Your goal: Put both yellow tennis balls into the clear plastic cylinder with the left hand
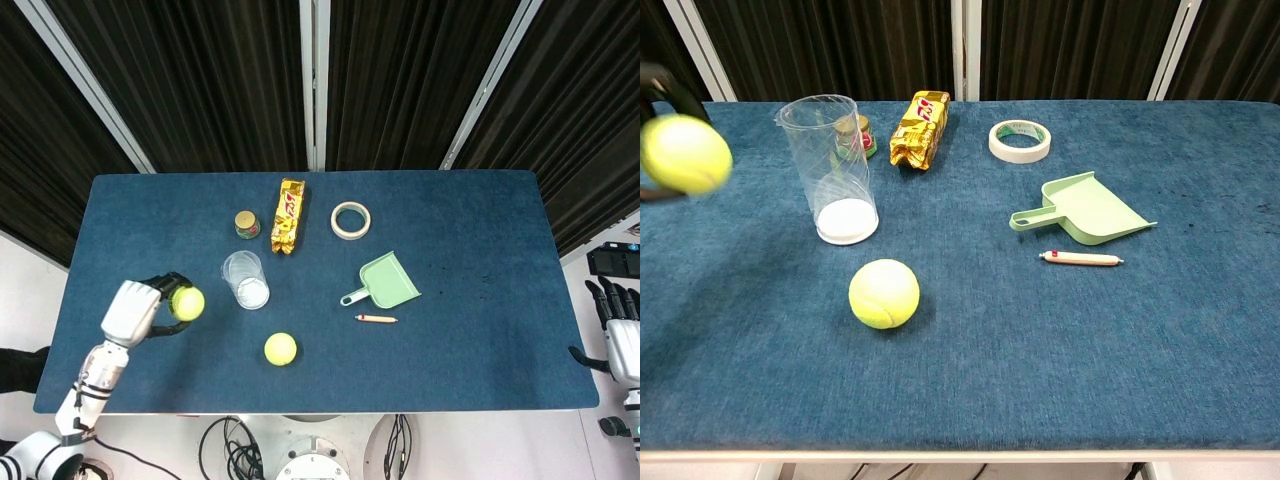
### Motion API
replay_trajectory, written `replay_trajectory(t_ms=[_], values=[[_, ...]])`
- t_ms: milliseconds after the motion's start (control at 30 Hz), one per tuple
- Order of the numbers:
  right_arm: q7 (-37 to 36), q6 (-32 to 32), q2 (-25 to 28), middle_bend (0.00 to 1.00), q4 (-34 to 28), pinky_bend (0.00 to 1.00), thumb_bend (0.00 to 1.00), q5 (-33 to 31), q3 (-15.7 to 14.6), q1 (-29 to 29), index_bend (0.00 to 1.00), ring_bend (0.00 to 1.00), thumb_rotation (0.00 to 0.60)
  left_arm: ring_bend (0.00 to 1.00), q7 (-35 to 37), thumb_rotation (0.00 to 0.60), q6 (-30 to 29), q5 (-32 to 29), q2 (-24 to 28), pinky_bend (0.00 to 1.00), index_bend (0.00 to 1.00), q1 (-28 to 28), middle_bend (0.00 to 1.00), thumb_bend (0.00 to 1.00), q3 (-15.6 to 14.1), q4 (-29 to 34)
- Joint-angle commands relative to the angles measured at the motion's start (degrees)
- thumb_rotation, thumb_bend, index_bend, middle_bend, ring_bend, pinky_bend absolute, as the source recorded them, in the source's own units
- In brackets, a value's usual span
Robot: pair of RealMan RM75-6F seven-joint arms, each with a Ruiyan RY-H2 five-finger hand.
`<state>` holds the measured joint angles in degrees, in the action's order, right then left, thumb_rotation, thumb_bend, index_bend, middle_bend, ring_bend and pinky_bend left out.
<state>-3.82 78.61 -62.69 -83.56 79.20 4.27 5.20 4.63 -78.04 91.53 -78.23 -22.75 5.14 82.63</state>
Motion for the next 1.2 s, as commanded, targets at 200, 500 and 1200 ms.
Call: replay_trajectory(t_ms=[200, 500, 1200], values=[[0.5, 1.7, 1.1, 0.00, -2.1, 0.00, 0.08, 0.4, 1.0, -0.1, 0.00, 0.00, 0.600, 0.53, -3.2, 0.600, 4.0, -5.4, 5.9, 0.76, 0.61, -3.6, 0.57, 0.21, 5.7, 9.4], [1.6, 0.8, 1.1, 0.00, -3.0, 0.00, 0.08, 0.3, 0.9, 0.3, 0.00, 0.00, 0.600, 0.53, -6.9, 0.600, 12.0, -9.8, 2.3, 0.76, 0.61, -10.4, 0.57, 0.21, 8.3, 9.6], [0.7, -0.3, 0.5, 0.00, -1.6, 0.00, 0.08, 0.0, 0.8, 0.5, 0.00, 0.00, 0.600, 0.38, -8.9, 0.600, 16.2, -12.5, -2.2, 0.65, 0.25, -15.8, 0.37, 0.19, 8.0, 7.3]])
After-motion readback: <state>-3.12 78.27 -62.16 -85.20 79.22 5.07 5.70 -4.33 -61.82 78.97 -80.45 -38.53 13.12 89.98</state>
